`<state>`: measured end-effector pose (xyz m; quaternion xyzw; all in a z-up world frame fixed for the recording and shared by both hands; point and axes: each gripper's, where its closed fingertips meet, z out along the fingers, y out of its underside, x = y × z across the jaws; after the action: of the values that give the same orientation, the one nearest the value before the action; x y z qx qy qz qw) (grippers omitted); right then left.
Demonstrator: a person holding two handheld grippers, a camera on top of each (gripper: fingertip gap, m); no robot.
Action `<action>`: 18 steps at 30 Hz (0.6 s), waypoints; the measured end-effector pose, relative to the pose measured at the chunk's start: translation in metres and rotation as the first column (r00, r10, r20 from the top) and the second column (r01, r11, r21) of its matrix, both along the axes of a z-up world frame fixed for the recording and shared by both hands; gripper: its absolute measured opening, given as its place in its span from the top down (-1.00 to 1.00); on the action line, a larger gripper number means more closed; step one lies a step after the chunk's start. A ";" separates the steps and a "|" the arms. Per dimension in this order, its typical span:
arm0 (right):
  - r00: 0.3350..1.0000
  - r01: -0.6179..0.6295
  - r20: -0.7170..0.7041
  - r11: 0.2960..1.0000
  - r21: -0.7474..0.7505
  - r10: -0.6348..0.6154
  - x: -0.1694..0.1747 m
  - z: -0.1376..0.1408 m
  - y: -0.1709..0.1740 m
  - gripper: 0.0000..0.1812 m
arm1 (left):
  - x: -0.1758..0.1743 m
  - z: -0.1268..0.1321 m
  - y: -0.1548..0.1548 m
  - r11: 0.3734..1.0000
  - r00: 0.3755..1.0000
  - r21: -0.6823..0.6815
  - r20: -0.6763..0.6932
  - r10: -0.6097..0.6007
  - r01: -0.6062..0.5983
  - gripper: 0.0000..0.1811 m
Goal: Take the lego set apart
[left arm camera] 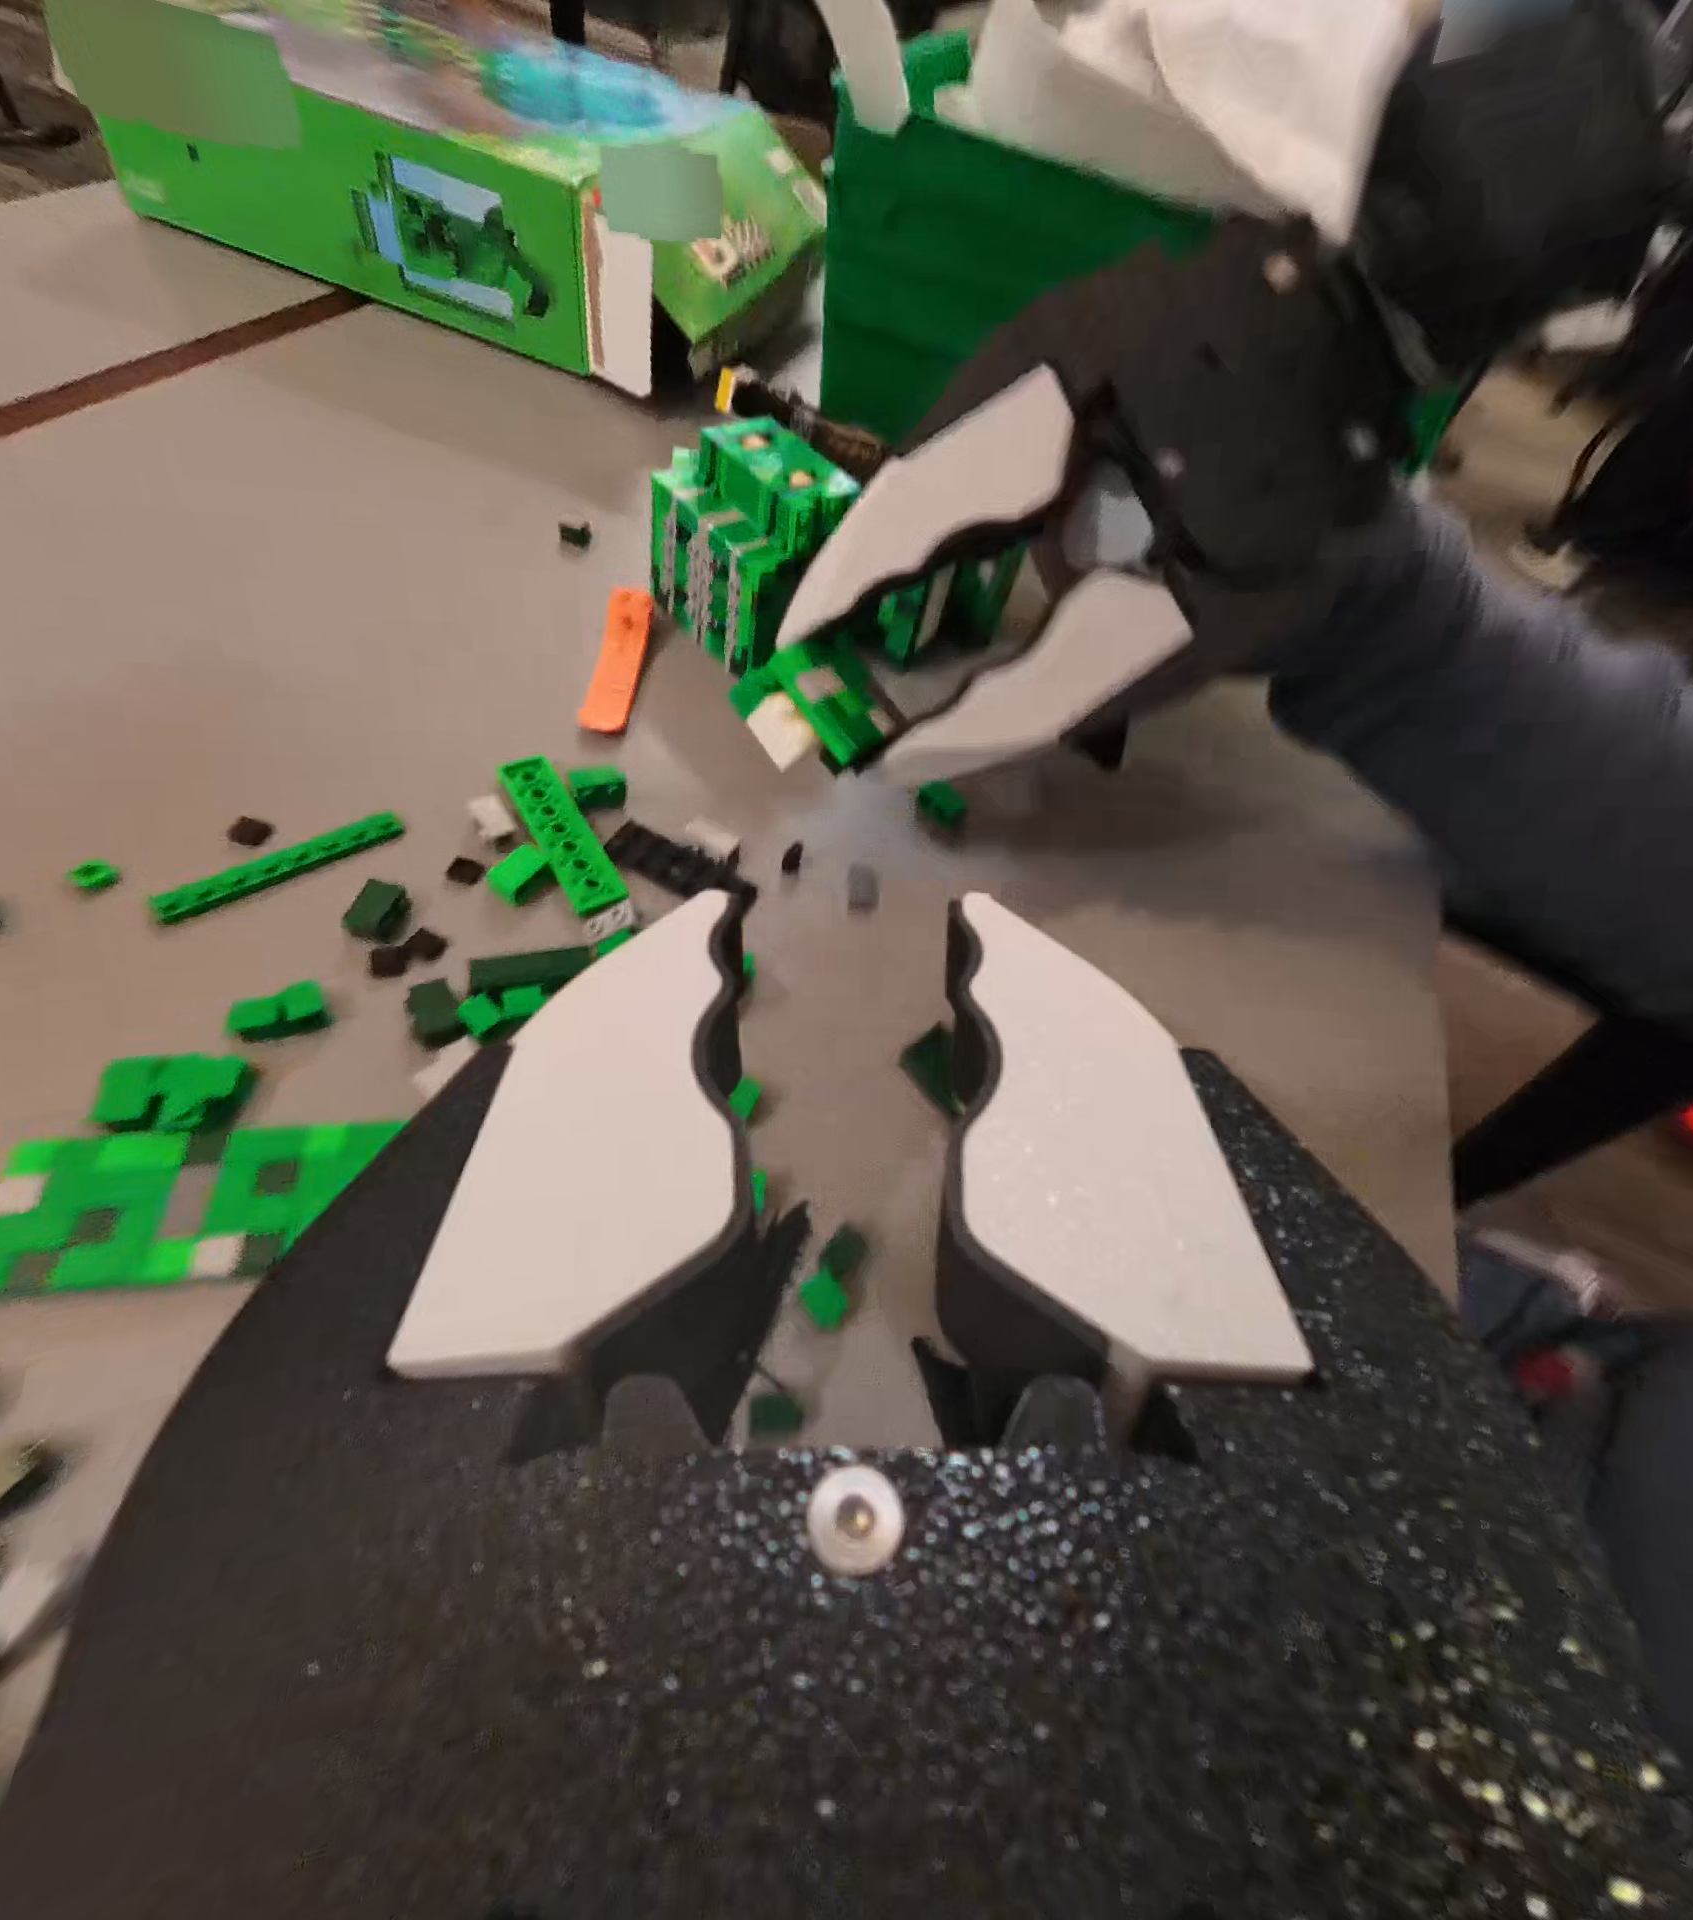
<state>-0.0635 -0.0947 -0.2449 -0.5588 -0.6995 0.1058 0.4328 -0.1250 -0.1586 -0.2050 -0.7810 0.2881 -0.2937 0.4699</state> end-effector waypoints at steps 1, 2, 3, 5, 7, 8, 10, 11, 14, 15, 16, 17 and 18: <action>0.999 -0.040 -0.027 0.997 0.067 0.042 -0.008 0.007 -0.004 0.62 | 0.004 -0.002 0.009 1.000 0.999 -0.025 0.045 0.009 -0.008 0.61; 0.996 -0.072 -0.042 0.990 0.124 0.078 -0.014 0.012 -0.009 0.62 | 0.007 -0.005 0.017 0.999 0.996 -0.046 0.088 0.019 -0.015 0.62; 0.993 -0.095 -0.049 0.982 0.165 0.105 -0.020 0.016 -0.012 0.62 | 0.009 -0.007 0.024 0.997 0.990 -0.077 0.139 0.030 -0.019 0.64; 0.987 -0.129 -0.061 0.965 0.228 0.146 -0.029 0.021 -0.018 0.62 | 0.016 -0.005 0.027 0.987 0.961 -0.158 0.278 0.003 0.042 0.66; 0.981 -0.157 -0.066 0.948 0.276 0.181 -0.035 0.025 -0.023 0.62 | 0.017 -0.001 0.029 0.977 0.924 -0.197 0.383 -0.004 0.086 0.68; 0.978 -0.168 -0.069 0.940 0.295 0.197 -0.038 0.027 -0.025 0.62 | 0.015 -0.002 0.031 0.975 0.918 -0.204 0.398 -0.002 0.091 0.69; 0.973 -0.189 -0.071 0.930 0.316 0.221 -0.042 0.028 -0.029 0.62 | 0.015 -0.002 0.026 0.969 0.904 -0.203 0.425 -0.042 0.140 0.87; 0.971 -0.194 -0.074 0.927 0.320 0.228 -0.043 0.029 -0.030 0.62 | 0.014 -0.001 0.025 0.967 0.897 -0.207 0.440 -0.045 0.150 0.87; 0.963 -0.207 -0.097 0.923 0.325 0.250 -0.047 0.032 -0.033 0.62 | 0.010 0.002 0.023 0.967 0.885 -0.190 0.461 -0.065 0.169 0.88; 0.963 -0.208 -0.097 0.920 0.331 0.253 -0.049 0.032 -0.033 0.62 | 0.009 0.002 0.023 0.967 0.880 -0.192 0.470 -0.061 0.169 0.88; 0.963 -0.206 -0.095 0.918 0.340 0.252 -0.050 0.032 -0.032 0.62 | 0.007 0.002 0.023 0.967 0.878 -0.195 0.475 -0.053 0.164 0.88; 0.966 -0.198 -0.091 0.915 0.351 0.244 -0.052 0.032 -0.031 0.62 | 0.005 0.001 0.024 0.968 0.877 -0.197 0.479 -0.040 0.152 0.88; 0.970 -0.183 -0.085 0.913 0.364 0.228 -0.054 0.031 -0.029 0.62 | 0.003 0.001 0.026 0.970 0.876 -0.204 0.481 -0.021 0.135 0.88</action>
<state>-0.1173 -0.1236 -0.2136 -0.3873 -0.7334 0.0582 0.5557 -0.1218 -0.1327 -0.2040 -0.7219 0.1591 -0.5265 0.4199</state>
